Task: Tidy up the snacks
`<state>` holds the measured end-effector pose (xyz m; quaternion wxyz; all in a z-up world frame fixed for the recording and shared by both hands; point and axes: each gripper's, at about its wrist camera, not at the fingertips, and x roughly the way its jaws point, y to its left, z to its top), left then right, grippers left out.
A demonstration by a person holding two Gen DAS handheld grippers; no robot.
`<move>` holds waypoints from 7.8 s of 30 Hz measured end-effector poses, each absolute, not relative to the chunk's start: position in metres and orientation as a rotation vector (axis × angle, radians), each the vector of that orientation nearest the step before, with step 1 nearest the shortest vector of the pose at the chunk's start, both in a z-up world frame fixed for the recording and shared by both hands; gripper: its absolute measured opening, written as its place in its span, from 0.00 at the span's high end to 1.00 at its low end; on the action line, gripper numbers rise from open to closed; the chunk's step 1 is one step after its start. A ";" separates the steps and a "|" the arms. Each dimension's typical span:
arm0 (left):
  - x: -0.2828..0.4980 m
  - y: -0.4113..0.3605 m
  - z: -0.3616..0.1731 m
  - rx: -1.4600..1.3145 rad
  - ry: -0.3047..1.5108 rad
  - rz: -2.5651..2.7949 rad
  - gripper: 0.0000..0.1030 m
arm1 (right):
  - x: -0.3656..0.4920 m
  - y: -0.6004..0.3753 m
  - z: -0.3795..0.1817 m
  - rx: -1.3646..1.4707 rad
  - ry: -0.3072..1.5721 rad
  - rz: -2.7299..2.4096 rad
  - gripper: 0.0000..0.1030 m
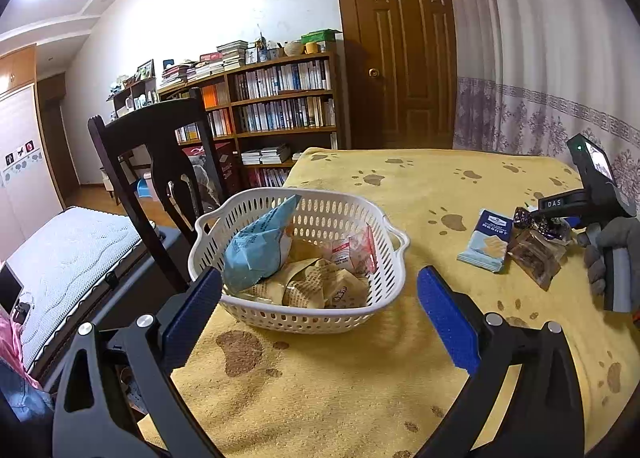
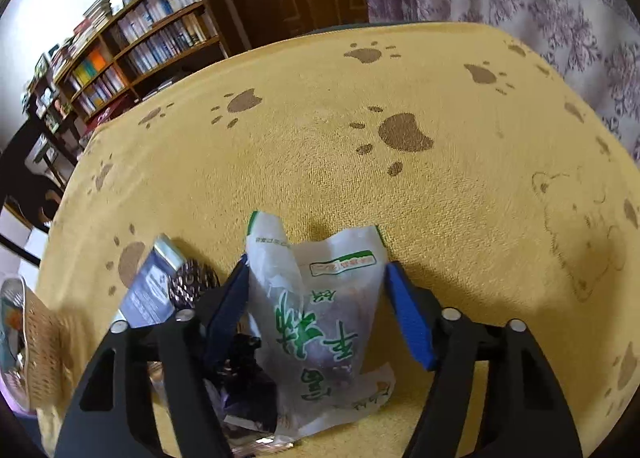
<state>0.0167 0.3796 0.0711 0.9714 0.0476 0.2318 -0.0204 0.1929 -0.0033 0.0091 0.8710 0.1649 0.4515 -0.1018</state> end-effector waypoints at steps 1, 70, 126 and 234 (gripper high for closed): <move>0.016 0.378 0.071 0.100 0.467 -0.044 0.04 | 0.189 -0.006 0.010 0.342 0.942 -0.207 0.44; 0.206 0.173 -0.010 0.248 0.859 -0.401 0.15 | 0.052 -0.095 -0.002 0.470 0.774 -0.064 0.51; 0.120 0.341 0.089 0.106 0.621 -0.029 0.51 | 0.053 -0.092 -0.002 0.453 0.772 -0.061 0.50; 0.099 0.261 -0.007 0.109 0.804 -0.140 0.04 | 0.053 -0.091 -0.002 0.462 0.766 -0.054 0.50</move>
